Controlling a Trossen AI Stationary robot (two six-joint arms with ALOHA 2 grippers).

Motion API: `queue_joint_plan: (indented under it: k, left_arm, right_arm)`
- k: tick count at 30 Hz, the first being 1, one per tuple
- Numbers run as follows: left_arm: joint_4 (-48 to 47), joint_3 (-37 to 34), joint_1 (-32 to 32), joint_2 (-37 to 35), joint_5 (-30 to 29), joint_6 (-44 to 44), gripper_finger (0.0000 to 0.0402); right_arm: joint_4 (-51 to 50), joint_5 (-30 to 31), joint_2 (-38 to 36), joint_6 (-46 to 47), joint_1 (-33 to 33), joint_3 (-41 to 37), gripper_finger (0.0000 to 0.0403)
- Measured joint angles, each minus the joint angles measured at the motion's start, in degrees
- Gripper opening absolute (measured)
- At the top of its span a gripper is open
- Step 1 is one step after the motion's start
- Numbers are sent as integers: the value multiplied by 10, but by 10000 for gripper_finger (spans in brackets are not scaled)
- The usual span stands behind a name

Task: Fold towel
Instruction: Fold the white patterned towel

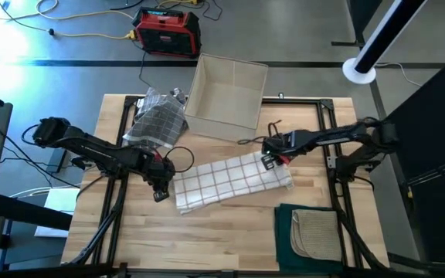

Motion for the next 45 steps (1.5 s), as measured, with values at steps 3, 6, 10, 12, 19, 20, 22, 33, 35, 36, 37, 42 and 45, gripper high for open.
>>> queue_joint_plan:
  k: [3,6,10,12,19,20,22,33,35,36,37,42,45]
  left_arm:
    - [43,2,0,48,-23,-13,0]
    - [77,4,1,77,-35,-8,0]
    - [105,3,9,87,-54,8,0]
    - [111,2,17,87,-52,22,0]
    - [128,1,25,88,-52,59,0]
    - [128,1,25,88,-52,63,0]
    - [128,1,25,88,-54,67,0]
    - [128,1,25,89,-63,88,0]
    - [128,1,25,89,-65,88,0]
    - [129,1,25,89,-65,88,0]
    - [129,0,25,89,-66,88,0]
    - [129,0,25,89,-68,91,0]
    - [133,0,25,89,-68,102,0]
  right_arm:
    - [-9,5,-45,32,6,0,13]
    - [8,5,-75,74,30,0,13]
    - [78,7,-73,128,81,13,13]
    - [140,9,-58,147,106,21,13]
    - [307,14,58,152,146,100,13]
    - [316,12,81,145,149,117,13]
    - [329,4,124,126,152,157,13]
    - [396,-97,331,40,134,366,13]
    - [414,-111,353,34,133,392,13]
    - [421,-115,361,33,133,404,13]
    - [424,-117,367,32,133,414,13]
    - [424,-118,383,21,133,435,13]
    - [425,-123,384,25,132,436,23]
